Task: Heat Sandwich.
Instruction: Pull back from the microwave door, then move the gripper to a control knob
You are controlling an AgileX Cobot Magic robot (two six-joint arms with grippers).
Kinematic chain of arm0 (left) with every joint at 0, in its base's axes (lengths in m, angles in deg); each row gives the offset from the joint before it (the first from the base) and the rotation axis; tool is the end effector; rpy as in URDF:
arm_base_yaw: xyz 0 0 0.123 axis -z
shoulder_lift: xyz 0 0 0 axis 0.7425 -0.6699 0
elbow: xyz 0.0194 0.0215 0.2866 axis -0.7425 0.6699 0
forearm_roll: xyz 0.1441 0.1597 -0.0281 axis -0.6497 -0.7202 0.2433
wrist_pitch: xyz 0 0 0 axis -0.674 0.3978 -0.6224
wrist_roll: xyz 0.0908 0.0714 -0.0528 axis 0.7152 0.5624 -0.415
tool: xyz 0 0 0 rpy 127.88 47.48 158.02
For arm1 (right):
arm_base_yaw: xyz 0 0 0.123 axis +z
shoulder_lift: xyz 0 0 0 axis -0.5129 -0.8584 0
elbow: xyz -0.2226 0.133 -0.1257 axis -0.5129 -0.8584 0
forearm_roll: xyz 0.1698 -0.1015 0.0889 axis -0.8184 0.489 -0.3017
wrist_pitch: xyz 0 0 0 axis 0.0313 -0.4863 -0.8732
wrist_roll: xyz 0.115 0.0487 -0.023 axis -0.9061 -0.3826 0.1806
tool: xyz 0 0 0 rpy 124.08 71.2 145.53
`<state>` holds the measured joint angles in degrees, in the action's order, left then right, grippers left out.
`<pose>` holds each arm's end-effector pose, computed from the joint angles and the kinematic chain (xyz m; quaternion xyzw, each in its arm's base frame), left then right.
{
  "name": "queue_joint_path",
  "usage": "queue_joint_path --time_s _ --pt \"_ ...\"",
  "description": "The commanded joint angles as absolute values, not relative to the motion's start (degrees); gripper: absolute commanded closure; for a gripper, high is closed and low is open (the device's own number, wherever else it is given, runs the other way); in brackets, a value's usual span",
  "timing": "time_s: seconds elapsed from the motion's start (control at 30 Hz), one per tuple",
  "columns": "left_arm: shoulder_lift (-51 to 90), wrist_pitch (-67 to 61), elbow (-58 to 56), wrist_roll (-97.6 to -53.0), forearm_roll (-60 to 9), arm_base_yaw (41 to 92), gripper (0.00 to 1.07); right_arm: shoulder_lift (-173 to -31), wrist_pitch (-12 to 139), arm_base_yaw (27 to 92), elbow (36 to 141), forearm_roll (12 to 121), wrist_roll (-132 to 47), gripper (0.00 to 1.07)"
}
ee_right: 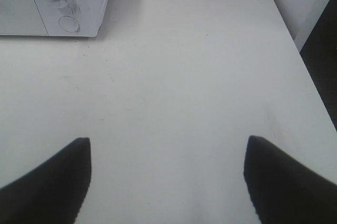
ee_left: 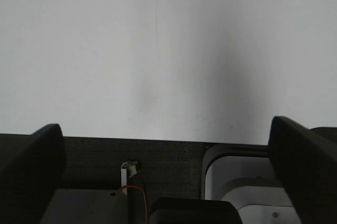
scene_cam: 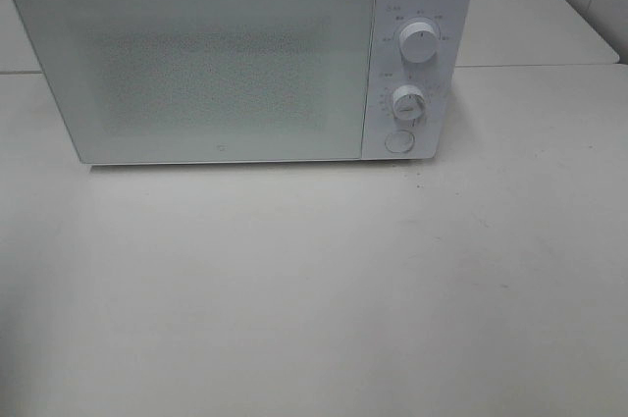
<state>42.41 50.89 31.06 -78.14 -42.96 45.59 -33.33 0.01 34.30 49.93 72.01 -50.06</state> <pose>0.0927 0.0100 0.2517 -0.0059 0.9805 0.0314 0.1939 -0.0069 -0.0114 0.2472 0.0001 0.8462 -0.0186 0.5325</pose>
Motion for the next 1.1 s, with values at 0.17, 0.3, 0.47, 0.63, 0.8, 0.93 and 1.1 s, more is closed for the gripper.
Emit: queue_joint_path --time_s 0.17,0.3,0.47,0.63,0.8,0.93,1.1 --pt "55.0 51.6 35.9 -78.0 -42.6 45.4 0.05 -31.8 0.6 34.0 49.9 71.8 -50.3 0.31" --pt "61.2 50.7 38.1 -77.7 -39.6 45.4 0.05 -31.8 0.6 34.0 49.9 71.8 -50.2 0.31" --pt "68.0 50.6 38.3 -76.9 -38.1 45.4 0.05 -31.8 0.6 34.0 49.9 71.8 -50.2 0.31" --pt "74.3 49.5 38.5 -76.8 -38.3 45.4 0.05 -31.8 0.6 34.0 49.9 71.8 -50.2 0.31" --pt "80.9 44.8 40.7 -76.8 -37.1 45.4 0.05 -31.8 0.6 34.0 49.9 71.8 -50.2 0.31" --pt "85.7 45.0 40.7 -76.4 -37.0 45.4 0.05 -31.8 0.6 34.0 49.9 71.8 -50.2 0.31" --pt "90.1 45.0 40.7 -76.4 -37.0 45.4 0.05 -31.8 0.6 34.0 49.9 71.8 -50.2 0.31"
